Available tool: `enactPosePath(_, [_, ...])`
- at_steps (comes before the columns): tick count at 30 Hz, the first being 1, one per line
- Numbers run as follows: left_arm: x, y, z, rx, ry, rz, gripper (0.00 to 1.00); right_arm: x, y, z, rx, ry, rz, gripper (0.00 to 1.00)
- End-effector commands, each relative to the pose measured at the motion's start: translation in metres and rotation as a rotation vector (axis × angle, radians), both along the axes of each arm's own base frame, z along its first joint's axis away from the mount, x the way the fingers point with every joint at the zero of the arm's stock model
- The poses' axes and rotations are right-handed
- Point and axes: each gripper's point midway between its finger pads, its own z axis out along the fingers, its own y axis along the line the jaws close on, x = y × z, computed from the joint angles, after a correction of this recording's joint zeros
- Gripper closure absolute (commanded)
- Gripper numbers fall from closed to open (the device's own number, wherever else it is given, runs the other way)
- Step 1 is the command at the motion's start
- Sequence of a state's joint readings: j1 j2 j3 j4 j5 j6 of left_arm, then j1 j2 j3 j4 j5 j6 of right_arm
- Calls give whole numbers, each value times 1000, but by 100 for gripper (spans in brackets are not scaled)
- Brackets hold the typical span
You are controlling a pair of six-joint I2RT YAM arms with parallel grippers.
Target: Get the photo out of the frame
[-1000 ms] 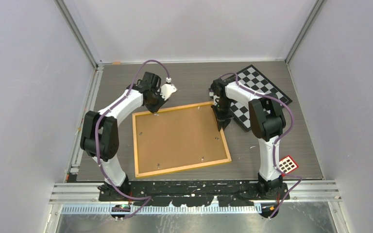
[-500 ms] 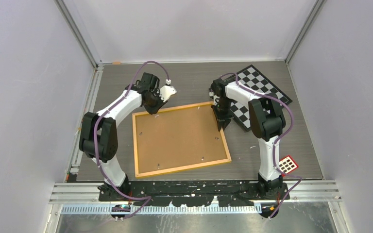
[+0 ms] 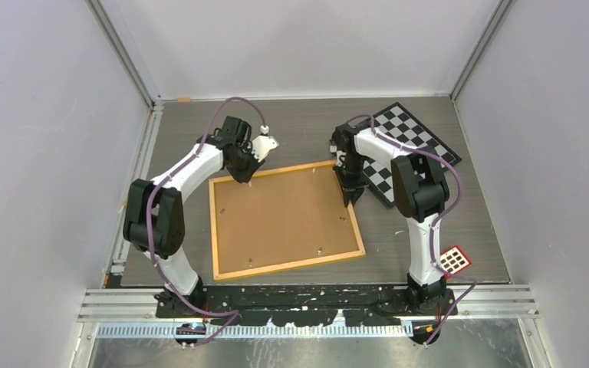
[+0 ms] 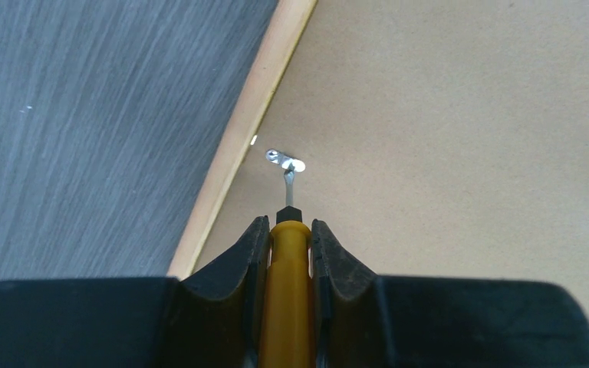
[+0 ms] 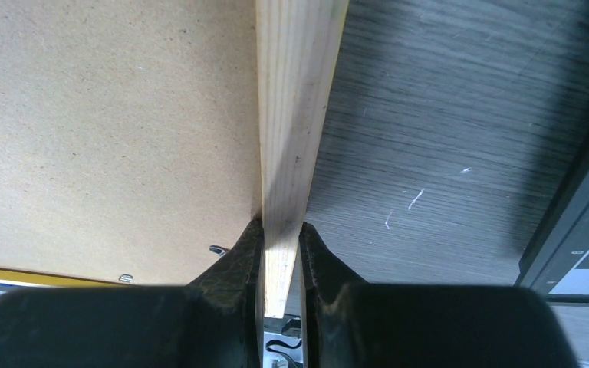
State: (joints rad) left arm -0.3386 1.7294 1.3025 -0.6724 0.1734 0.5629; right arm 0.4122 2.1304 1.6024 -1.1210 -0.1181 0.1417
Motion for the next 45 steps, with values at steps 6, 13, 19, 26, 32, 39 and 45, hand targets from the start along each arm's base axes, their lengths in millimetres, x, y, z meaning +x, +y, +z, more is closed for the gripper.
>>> enactPosePath(6, [-19, -1, 36, -214, 87, 134, 100, 59, 31, -16, 6, -186, 86, 99])
enactPosePath(13, [-18, 31, 60, -275, 56, 260, 100, 130, 59, 1, -10, -403, 248, 99])
enactPosePath(19, [-22, 46, 65, -308, 54, 352, 100, 186, 117, 55, 30, -655, 373, 69])
enactPosePath(26, [-6, 69, 78, -383, 42, 520, 100, 180, 116, 163, 122, -837, 239, 11])
enactPosePath(32, [-3, 73, 87, -427, 6, 565, 100, 83, 99, 172, 277, -607, 59, 0])
enactPosePath(39, [-9, 75, 85, -418, 3, 574, 100, -15, 65, 110, 268, -283, -66, 0])
enactPosePath(45, [-14, 76, 87, -417, 6, 581, 100, -26, 72, 69, 284, -194, -80, 3])
